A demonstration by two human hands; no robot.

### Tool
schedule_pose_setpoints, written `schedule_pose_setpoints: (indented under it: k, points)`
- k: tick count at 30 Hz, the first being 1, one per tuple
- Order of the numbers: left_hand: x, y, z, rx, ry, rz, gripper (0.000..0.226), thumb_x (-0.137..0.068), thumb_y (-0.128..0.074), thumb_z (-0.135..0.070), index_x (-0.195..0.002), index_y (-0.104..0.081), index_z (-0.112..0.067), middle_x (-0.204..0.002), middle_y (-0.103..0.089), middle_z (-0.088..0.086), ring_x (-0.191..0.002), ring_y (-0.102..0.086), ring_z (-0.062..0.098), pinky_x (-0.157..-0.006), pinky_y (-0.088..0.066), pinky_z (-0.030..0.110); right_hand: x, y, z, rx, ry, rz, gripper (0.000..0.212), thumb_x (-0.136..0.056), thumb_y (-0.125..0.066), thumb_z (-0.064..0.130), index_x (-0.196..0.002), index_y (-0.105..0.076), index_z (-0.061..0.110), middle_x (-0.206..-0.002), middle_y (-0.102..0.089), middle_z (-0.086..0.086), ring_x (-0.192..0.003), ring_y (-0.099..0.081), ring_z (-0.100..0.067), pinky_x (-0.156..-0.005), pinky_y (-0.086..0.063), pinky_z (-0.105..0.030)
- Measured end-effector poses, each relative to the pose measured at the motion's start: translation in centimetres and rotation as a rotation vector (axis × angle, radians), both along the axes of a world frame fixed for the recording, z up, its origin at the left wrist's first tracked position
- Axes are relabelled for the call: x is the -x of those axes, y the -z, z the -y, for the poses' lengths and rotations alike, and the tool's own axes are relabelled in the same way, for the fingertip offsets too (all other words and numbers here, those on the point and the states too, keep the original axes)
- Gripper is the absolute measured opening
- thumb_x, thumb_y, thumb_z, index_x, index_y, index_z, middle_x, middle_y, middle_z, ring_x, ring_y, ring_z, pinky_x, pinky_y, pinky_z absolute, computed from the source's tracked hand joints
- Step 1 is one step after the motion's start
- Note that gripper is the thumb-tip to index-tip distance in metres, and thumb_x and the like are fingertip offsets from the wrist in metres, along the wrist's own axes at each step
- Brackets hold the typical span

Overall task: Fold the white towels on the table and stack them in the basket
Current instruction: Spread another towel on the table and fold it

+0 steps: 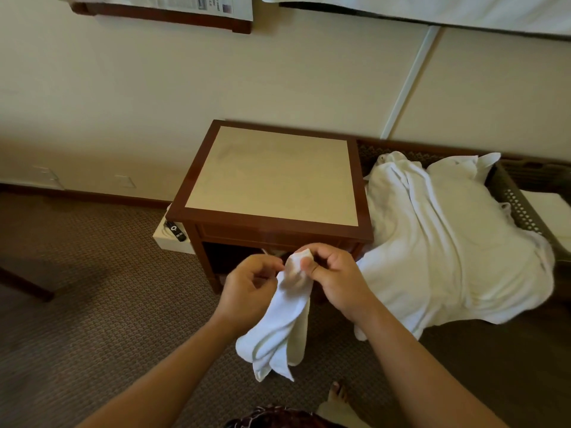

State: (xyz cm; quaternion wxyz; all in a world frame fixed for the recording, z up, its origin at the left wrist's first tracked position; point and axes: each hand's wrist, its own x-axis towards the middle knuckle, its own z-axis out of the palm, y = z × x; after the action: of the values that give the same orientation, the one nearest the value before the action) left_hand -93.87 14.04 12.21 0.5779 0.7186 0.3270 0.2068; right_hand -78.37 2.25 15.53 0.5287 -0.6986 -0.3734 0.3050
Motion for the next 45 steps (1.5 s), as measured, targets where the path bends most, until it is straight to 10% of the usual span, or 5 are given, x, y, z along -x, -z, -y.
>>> schedule_pose_setpoints:
  k: [16,24,28,35,45]
  points:
    - [-0.3,5.3,2.4,-0.07,-0.005,-0.107,0.045,-0.097,-0.067,-0.035,-0.139,-0.049,-0.037,-0.134,-0.049,-0.023,-0.118,-0.053,-0.002,-0.096,-0.049,0.028,-0.8,-5.2,0.1,-0.038,-0.118,0.342,0.022,-0.096,-0.066,0.004,-0.102,-0.075,0.023,-0.1,-0.074,0.02,-0.103,-0.068,-0.005,-0.088,-0.048,-0.014]
    - [0.0,5.5,2.7,-0.083,-0.01,-0.086,0.015,-0.09,-0.077,-0.036,-0.086,-0.063,-0.031,-0.094,-0.068,-0.02,-0.089,-0.065,0.001,-0.071,-0.053,0.02,-1.4,-5.2,0.9,-0.004,-0.072,0.377,0.022,-0.096,-0.066,0.006,-0.105,-0.076,0.023,-0.103,-0.073,0.02,-0.106,-0.067,-0.005,-0.091,-0.051,-0.02]
    - [0.4,6.8,2.9,0.002,0.037,-0.124,0.014,-0.092,-0.075,-0.027,-0.084,-0.064,-0.026,-0.085,-0.071,-0.008,-0.082,-0.068,0.01,-0.073,-0.057,0.034,-1.3,-5.3,0.8,-0.017,-0.036,0.379,0.022,-0.097,-0.065,0.009,-0.106,-0.075,0.026,-0.101,-0.074,0.014,-0.1,-0.069,-0.011,-0.088,-0.053,-0.027]
    - [0.5,8.5,3.1,-0.061,0.043,-0.019,0.009,-0.091,-0.077,-0.029,-0.099,-0.08,-0.031,-0.11,-0.069,-0.022,-0.105,-0.067,0.002,-0.085,-0.053,0.017,-0.8,-5.6,-0.1,-0.045,0.016,0.319,0.024,-0.098,-0.064,0.007,-0.105,-0.074,0.028,-0.1,-0.073,0.014,-0.099,-0.067,-0.01,-0.086,-0.051,-0.02]
    - [1.4,11.1,1.6,-0.117,-0.093,-0.287,0.03,-0.104,-0.056,-0.025,-0.075,-0.058,-0.027,-0.082,-0.057,-0.008,-0.078,-0.057,0.006,-0.066,-0.039,0.018,0.0,-6.7,-0.7,-0.089,-0.019,0.298,0.024,-0.098,-0.065,0.008,-0.102,-0.073,0.031,-0.094,-0.07,0.026,-0.094,-0.066,-0.002,-0.081,-0.044,-0.011]
